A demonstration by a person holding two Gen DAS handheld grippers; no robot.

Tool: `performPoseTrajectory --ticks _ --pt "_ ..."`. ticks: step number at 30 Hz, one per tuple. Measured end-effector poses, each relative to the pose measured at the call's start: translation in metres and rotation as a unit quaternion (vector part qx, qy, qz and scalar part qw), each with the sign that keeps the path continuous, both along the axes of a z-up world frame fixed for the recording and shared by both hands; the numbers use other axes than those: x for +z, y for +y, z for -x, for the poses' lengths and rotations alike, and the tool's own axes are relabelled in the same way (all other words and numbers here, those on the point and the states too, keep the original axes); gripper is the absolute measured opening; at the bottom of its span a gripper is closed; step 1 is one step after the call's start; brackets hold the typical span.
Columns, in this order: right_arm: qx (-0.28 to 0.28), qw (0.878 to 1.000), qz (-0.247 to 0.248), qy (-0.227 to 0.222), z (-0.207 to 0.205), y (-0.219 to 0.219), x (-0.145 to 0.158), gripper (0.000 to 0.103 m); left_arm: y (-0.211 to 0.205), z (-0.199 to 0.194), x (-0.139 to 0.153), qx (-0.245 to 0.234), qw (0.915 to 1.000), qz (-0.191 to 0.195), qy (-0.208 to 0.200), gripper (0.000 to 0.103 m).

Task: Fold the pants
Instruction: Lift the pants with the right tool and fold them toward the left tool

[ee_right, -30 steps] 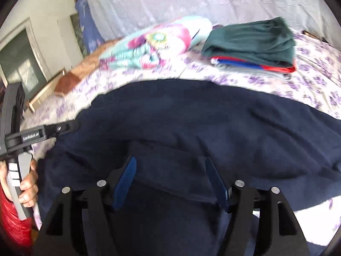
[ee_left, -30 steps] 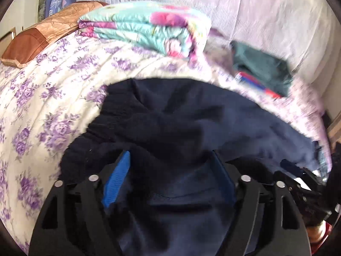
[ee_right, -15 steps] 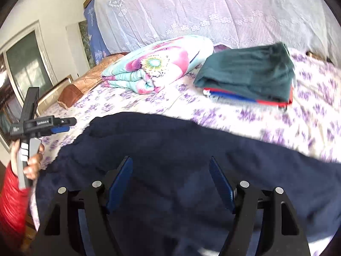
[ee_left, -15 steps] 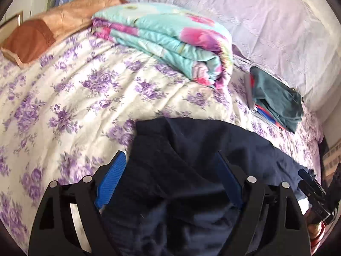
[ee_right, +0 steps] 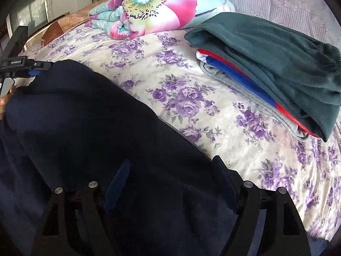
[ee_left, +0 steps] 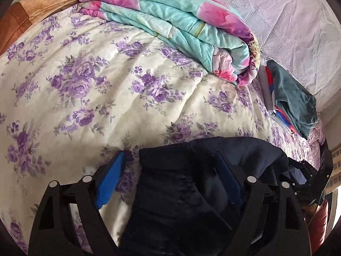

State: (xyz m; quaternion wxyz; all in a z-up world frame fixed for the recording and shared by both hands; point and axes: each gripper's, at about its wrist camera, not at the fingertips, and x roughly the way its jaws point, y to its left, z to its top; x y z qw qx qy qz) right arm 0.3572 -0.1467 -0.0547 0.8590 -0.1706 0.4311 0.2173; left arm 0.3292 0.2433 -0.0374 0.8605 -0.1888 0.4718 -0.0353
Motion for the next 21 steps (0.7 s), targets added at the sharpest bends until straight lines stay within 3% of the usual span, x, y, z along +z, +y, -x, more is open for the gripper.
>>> performPoseTrajectory --ticks 1,2,3,9,14,17,21 --pt "-0.004 1.0 -0.007 -0.004 0.001 -0.001 0.004 0.041 -0.001 0.001 0.001 -0.004 1.0 -0.007 -0.006 0.048" --pt "-0.012 1.0 -0.02 0.0 0.002 -0.004 0.008 0.01 -0.001 0.001 0.002 -0.002 0.9999 -0.011 -0.009 0.046" --pt "-0.024 0.999 -0.028 -0.006 0.006 -0.007 0.014 0.006 0.0 0.003 0.004 0.004 0.9998 -0.01 -0.016 0.044" --pt "-0.021 0.996 -0.032 -0.08 0.066 -0.004 0.061 0.003 0.004 0.029 0.038 0.008 0.9978 -0.003 -0.066 0.043" --pt "-0.014 0.989 -0.062 -0.136 0.16 -0.013 0.105 0.003 0.008 0.089 0.08 -0.01 0.9928 0.016 -0.118 0.043" --pt "0.006 0.986 -0.063 -0.156 0.229 -0.011 0.102 0.003 0.007 0.142 0.091 -0.026 0.9899 0.006 -0.139 0.043" --pt "0.028 0.986 -0.076 -0.145 0.304 -0.008 0.078 0.001 0.016 0.203 0.071 -0.028 0.9917 0.011 -0.125 0.044"
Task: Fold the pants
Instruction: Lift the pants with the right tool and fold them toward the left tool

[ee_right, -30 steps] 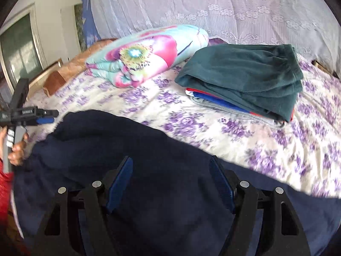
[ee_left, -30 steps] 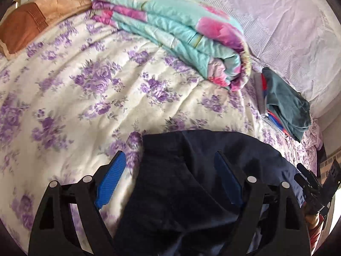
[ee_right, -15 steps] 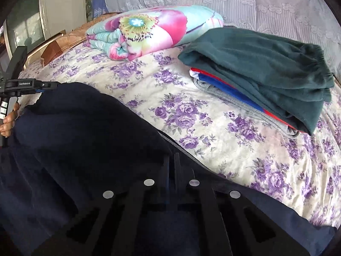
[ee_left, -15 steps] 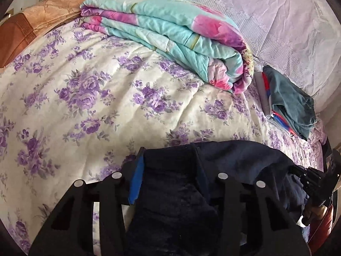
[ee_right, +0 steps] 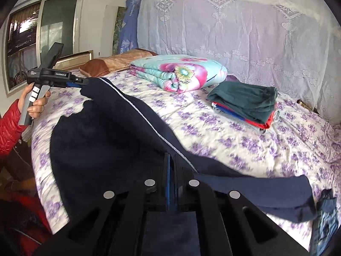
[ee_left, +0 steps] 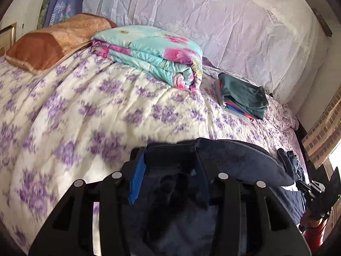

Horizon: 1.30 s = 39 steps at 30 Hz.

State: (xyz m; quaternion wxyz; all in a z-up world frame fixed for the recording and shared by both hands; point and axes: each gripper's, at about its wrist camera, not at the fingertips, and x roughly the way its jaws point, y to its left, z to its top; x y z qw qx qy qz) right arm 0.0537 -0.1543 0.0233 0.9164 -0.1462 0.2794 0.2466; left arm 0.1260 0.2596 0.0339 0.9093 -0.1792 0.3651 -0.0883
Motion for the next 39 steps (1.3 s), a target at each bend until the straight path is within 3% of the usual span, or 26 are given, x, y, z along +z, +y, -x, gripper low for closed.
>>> performPoseTrajectory --ticks 2,4,6,8,10,11,12,14,18,22,24,26,28,30,31,37,39 --pt "0.014 1.0 0.001 0.014 0.026 0.005 -0.017 0.001 0.005 0.021 -0.02 -0.001 0.9994 0.015 0.032 0.043" --pt "0.025 0.999 0.034 0.021 0.043 0.015 -0.035 0.001 0.007 0.041 -0.04 0.001 0.9981 0.026 0.056 0.046" --pt "0.024 0.998 0.065 0.002 0.051 0.022 -0.044 0.002 0.01 0.056 -0.049 0.009 0.9974 0.039 0.06 0.05" --pt "0.021 0.998 0.054 0.017 0.045 0.022 -0.042 0.003 0.01 0.068 -0.05 0.011 0.9966 0.062 0.052 0.059" --pt "0.012 0.999 0.025 0.035 0.034 0.018 -0.038 0.018 0.006 0.074 -0.047 0.006 0.9952 0.086 0.046 0.068" --pt "0.005 0.999 0.007 0.045 0.029 0.016 -0.037 0.045 0.003 0.074 -0.043 0.006 0.9951 0.089 0.044 0.073" --pt "-0.005 0.998 -0.023 0.062 0.021 0.009 -0.037 0.061 0.001 0.071 -0.041 0.012 0.9951 0.088 0.044 0.074" --pt "-0.041 0.988 -0.095 0.111 0.004 -0.009 -0.038 0.061 -0.002 0.06 -0.039 0.025 0.9944 0.09 0.049 0.074" --pt "-0.118 0.953 -0.199 0.196 -0.024 -0.044 -0.052 0.061 -0.004 0.025 -0.05 0.042 0.9891 0.105 0.094 0.075" --pt "-0.172 0.895 -0.308 0.274 -0.056 -0.071 -0.076 0.061 -0.007 0.01 -0.055 0.057 0.987 0.111 0.102 0.076" --pt "-0.191 0.864 -0.358 0.298 -0.072 -0.081 -0.087 0.061 -0.007 0.007 -0.052 0.054 0.9867 0.116 0.1 0.076" --pt "-0.195 0.841 -0.394 0.314 -0.085 -0.086 -0.096 0.061 -0.005 0.003 -0.055 0.059 0.9843 0.124 0.111 0.073" --pt "-0.194 0.829 -0.414 0.322 -0.09 -0.088 -0.101 0.058 -0.002 -0.001 -0.056 0.06 0.9823 0.132 0.118 0.072" --pt "-0.185 0.838 -0.406 0.316 -0.09 -0.087 -0.101 0.021 0.003 -0.001 -0.055 0.064 0.9805 0.142 0.12 0.071" --pt "-0.182 0.842 -0.402 0.311 -0.087 -0.085 -0.1 0.015 0.005 0.0 -0.053 0.064 0.9803 0.146 0.116 0.071" --pt "-0.172 0.871 -0.369 0.275 -0.075 -0.087 -0.086 0.011 0.01 -0.002 -0.046 0.066 0.9758 0.172 0.118 0.071" --pt "-0.167 0.878 -0.362 0.266 -0.074 -0.085 -0.079 0.011 0.006 -0.006 -0.045 0.062 0.9754 0.173 0.121 0.066"
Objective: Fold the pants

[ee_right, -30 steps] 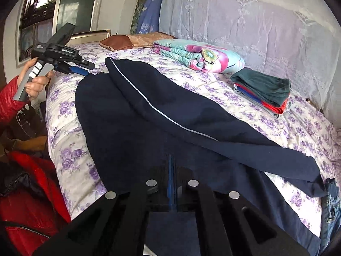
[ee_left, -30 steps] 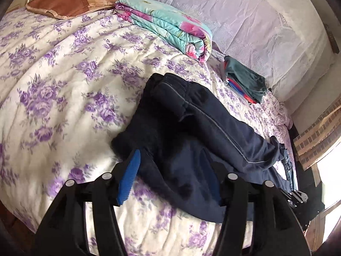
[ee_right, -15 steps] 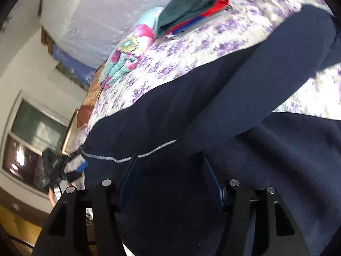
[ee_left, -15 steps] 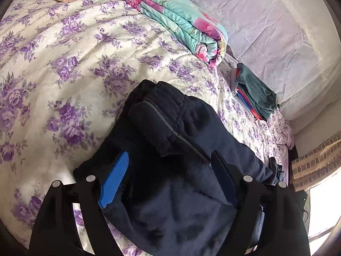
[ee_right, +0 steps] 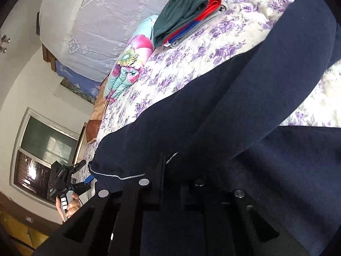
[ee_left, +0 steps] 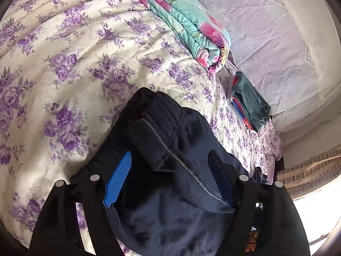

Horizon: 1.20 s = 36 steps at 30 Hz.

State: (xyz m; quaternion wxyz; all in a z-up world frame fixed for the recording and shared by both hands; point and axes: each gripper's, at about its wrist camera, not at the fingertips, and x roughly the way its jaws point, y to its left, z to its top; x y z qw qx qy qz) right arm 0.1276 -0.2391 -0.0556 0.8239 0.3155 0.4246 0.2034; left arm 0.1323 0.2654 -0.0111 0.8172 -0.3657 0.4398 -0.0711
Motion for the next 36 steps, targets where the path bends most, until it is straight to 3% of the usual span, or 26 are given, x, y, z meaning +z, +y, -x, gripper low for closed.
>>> performPoseTrajectory --ticks 2,5,8,13,16,19,22,25,26,28,30,33,36 --pt "0.001 1.0 0.003 -0.005 -0.001 0.0 0.003 0.011 -0.005 -0.006 0.0 -0.001 0.9999 -0.013 0.006 0.044" --pt "0.002 1.0 0.009 -0.018 0.003 -0.002 0.01 0.009 -0.003 -0.012 -0.009 0.01 0.9996 -0.006 0.025 0.022" --pt "0.005 0.999 0.014 -0.045 0.021 -0.005 0.024 0.007 0.004 -0.001 -0.004 0.005 0.9998 0.016 0.008 0.018" --pt "0.048 0.993 0.037 -0.103 0.075 0.004 0.047 0.007 0.008 0.041 0.025 -0.028 0.9985 0.005 -0.046 0.018" --pt "0.056 0.993 0.055 -0.088 0.104 0.01 0.022 0.007 0.012 0.058 0.011 -0.043 0.9985 -0.001 -0.035 0.018" --pt "0.056 0.996 0.057 -0.048 0.117 0.01 -0.013 0.007 0.015 0.062 -0.023 -0.049 0.9988 -0.004 0.001 0.018" --pt "0.046 0.998 0.03 -0.035 0.121 0.004 -0.032 0.005 0.024 0.065 -0.041 -0.047 0.9985 0.029 0.0 0.021" --pt "0.047 0.997 0.047 -0.041 0.12 0.008 -0.03 0.004 0.033 0.076 -0.039 -0.033 0.9973 0.064 -0.012 0.027" --pt "0.049 0.996 0.056 -0.045 0.119 0.009 -0.029 0.004 0.037 0.083 -0.033 -0.02 0.9977 0.061 -0.021 0.037" --pt "0.05 0.995 0.07 -0.056 0.125 0.01 -0.028 0.004 0.04 0.102 -0.016 0.024 0.9988 0.016 -0.04 0.064" --pt "0.049 0.995 0.07 -0.06 0.125 0.009 -0.029 0.004 0.032 0.121 0.01 0.055 0.9945 -0.054 -0.071 0.066" --pt "0.048 0.994 0.07 -0.065 0.127 0.008 -0.031 0.004 0.005 0.127 0.037 0.011 0.9905 -0.073 -0.116 0.07" --pt "0.05 0.993 0.081 -0.07 0.129 0.01 -0.03 0.005 -0.035 0.111 0.042 -0.039 0.9863 -0.099 -0.126 0.086"
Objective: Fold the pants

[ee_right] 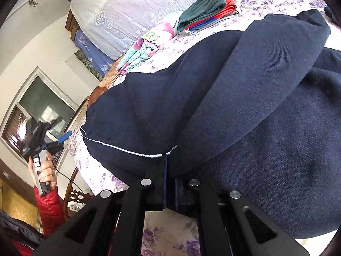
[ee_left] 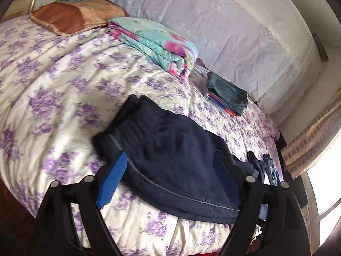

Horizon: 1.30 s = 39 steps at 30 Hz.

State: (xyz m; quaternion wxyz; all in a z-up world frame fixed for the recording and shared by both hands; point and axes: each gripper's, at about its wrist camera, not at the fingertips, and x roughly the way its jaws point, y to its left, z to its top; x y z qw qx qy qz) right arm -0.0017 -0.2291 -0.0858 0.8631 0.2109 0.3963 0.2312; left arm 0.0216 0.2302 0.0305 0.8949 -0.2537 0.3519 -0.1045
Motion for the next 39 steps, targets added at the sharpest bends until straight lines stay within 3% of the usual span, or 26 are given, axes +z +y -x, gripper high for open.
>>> performPoseTrajectory --ticks 1,4,6,8,11,13,16,18,21,23,26,27,31,34,37,39 --pt "0.003 1.0 -0.001 0.002 0.002 -0.001 0.002 0.007 -0.012 -0.01 -0.007 -0.009 0.9998 -0.017 0.011 0.091" --pt "0.007 1.0 0.005 0.016 0.006 -0.008 0.017 0.017 -0.036 -0.043 -0.054 -0.009 0.9934 -0.076 0.085 0.091" --pt "-0.014 0.999 0.037 -0.01 0.019 -0.02 0.041 0.037 -0.043 -0.035 -0.06 -0.003 0.9921 -0.113 0.054 0.094" --pt "-0.05 0.995 0.074 -0.046 0.026 -0.033 0.07 0.048 -0.054 -0.028 -0.058 -0.01 0.9871 -0.155 0.037 0.098" --pt "-0.107 0.982 0.135 -0.075 0.006 -0.041 0.104 0.065 -0.062 -0.022 -0.065 -0.004 0.9823 -0.187 0.016 0.098" --pt "-0.13 0.971 0.187 -0.075 -0.028 -0.036 0.114 0.066 -0.071 -0.017 -0.068 0.011 0.976 -0.218 0.001 0.098" --pt "-0.148 0.957 0.247 -0.039 -0.095 -0.028 0.11 0.066 -0.08 -0.011 -0.072 0.033 0.9692 -0.244 -0.012 0.098" --pt "-0.148 0.946 0.289 -0.007 -0.134 -0.022 0.1 0.066 -0.079 -0.009 -0.073 0.038 0.97 -0.239 -0.017 0.098" --pt "-0.177 0.917 0.356 0.039 -0.171 -0.032 0.075 0.066 -0.072 -0.006 -0.074 0.031 0.9733 -0.225 -0.03 0.098" --pt "-0.181 0.911 0.367 0.055 -0.171 -0.049 0.056 0.062 -0.069 -0.002 -0.076 0.026 0.9749 -0.217 -0.041 0.098" --pt "-0.176 0.927 0.329 0.05 -0.155 -0.064 0.053 0.011 -0.067 0.0 -0.077 0.018 0.976 -0.211 -0.052 0.098" --pt "-0.186 0.934 0.304 0.037 -0.147 -0.066 0.058 0.006 -0.066 0.0 -0.076 0.017 0.9766 -0.208 -0.053 0.098" --pt "-0.239 0.947 0.208 -0.043 -0.07 -0.091 0.108 0.005 -0.065 -0.001 -0.075 0.013 0.9783 -0.199 -0.055 0.098" --pt "-0.3 0.944 0.119 -0.071 0.013 -0.134 0.123 0.005 -0.064 -0.001 -0.075 0.011 0.9793 -0.194 -0.056 0.098" --pt "-0.34 0.94 0.03 -0.01 0.07 -0.181 0.082 0.006 -0.066 -0.001 -0.075 0.012 0.9777 -0.203 -0.054 0.098" --pt "-0.377 0.925 -0.007 0.044 0.093 -0.203 0.047 0.006 -0.07 -0.003 -0.075 0.013 0.9753 -0.215 -0.048 0.098"
